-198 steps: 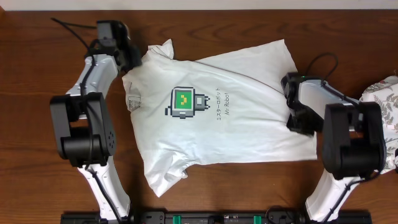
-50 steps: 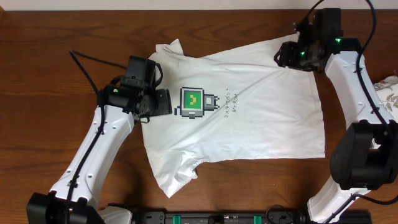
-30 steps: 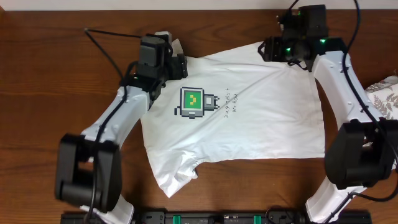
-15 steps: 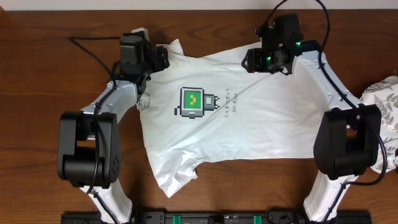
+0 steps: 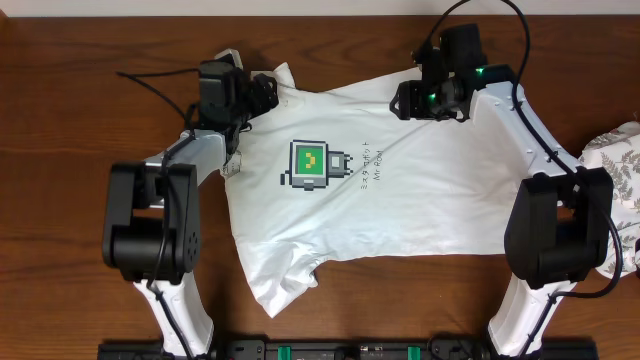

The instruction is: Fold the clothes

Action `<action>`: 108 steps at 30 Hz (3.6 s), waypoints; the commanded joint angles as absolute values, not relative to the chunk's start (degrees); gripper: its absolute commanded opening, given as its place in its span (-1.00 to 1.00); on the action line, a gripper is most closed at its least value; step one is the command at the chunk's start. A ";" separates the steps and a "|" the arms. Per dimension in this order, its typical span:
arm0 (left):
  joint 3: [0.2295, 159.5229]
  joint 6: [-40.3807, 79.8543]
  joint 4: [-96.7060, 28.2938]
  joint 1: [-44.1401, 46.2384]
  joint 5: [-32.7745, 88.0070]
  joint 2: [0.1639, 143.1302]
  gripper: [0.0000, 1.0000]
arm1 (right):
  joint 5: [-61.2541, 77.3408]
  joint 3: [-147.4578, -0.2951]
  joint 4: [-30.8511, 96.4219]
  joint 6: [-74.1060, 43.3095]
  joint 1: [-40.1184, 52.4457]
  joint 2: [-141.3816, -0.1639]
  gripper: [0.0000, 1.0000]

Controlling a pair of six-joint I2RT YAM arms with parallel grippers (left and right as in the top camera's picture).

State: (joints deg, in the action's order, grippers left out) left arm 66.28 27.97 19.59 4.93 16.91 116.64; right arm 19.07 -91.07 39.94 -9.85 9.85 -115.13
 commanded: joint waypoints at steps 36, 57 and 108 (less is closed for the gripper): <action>66.70 33.98 32.62 5.17 19.97 122.78 -0.78 | 18.17 -90.96 43.53 -10.24 10.20 -115.52 0.08; 66.78 18.55 7.86 7.40 23.40 99.13 -0.88 | 11.09 -90.96 44.23 -10.24 9.39 -115.52 0.04; 66.78 14.26 -2.81 10.07 19.88 97.71 -0.87 | 21.04 -91.18 -0.43 -15.88 -7.60 -137.80 0.04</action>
